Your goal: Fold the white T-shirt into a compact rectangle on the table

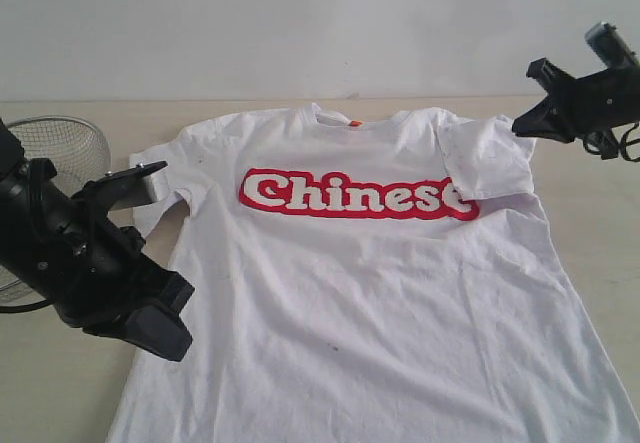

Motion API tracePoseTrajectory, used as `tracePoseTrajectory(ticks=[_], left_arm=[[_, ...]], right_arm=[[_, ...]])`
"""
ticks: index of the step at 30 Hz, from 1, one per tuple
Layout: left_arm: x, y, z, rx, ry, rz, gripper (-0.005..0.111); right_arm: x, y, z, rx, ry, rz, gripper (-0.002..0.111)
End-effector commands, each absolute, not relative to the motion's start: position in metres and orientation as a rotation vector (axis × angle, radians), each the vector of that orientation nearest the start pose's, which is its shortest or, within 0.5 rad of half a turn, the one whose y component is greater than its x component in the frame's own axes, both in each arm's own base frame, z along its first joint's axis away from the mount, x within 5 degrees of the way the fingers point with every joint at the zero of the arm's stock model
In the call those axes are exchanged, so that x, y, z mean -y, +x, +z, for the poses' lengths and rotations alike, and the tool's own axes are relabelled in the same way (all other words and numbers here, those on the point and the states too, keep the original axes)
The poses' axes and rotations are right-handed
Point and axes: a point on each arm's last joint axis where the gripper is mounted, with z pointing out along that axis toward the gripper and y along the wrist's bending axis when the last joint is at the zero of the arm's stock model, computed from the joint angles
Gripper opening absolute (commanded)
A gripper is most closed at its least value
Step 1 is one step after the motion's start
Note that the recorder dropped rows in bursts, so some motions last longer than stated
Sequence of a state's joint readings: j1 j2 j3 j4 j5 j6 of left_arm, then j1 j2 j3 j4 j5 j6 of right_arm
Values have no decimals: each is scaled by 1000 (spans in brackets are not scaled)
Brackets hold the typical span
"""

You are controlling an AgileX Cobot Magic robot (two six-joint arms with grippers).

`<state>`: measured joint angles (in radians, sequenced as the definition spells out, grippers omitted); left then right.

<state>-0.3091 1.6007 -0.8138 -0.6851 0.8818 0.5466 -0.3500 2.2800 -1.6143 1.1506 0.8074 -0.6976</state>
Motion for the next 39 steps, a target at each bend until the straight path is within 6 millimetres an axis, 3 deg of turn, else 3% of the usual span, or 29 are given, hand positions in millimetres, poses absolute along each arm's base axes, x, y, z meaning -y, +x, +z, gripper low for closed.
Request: tracePoseTrajectory(ticks=[1, 8, 17, 21, 25, 31, 34, 39], left_arm=[[124, 237, 182, -2917, 611, -807, 5], [124, 237, 182, -2917, 608, -813, 5], [125, 236, 182, -2929, 592, -819, 5], [125, 236, 184, -2930, 571, -834, 5], [128, 236, 191, -2891, 526, -899, 5], [126, 236, 207, -2825, 494, -923, 5], [118, 247, 221, -2760, 405, -944, 5], [96, 278, 242, -2627, 221, -910, 5]], right_arm=[[91, 455, 126, -2445, 451, 935, 0], [90, 435, 94, -2533, 503, 850, 0], [96, 423, 85, -2588, 526, 845, 0], [109, 419, 103, -2549, 500, 867, 0], [121, 418, 136, -2423, 477, 904, 0], [115, 414, 167, -2301, 402, 1089, 0], [109, 409, 177, -2292, 339, 1176, 0], [96, 386, 197, -2230, 300, 1167, 0]])
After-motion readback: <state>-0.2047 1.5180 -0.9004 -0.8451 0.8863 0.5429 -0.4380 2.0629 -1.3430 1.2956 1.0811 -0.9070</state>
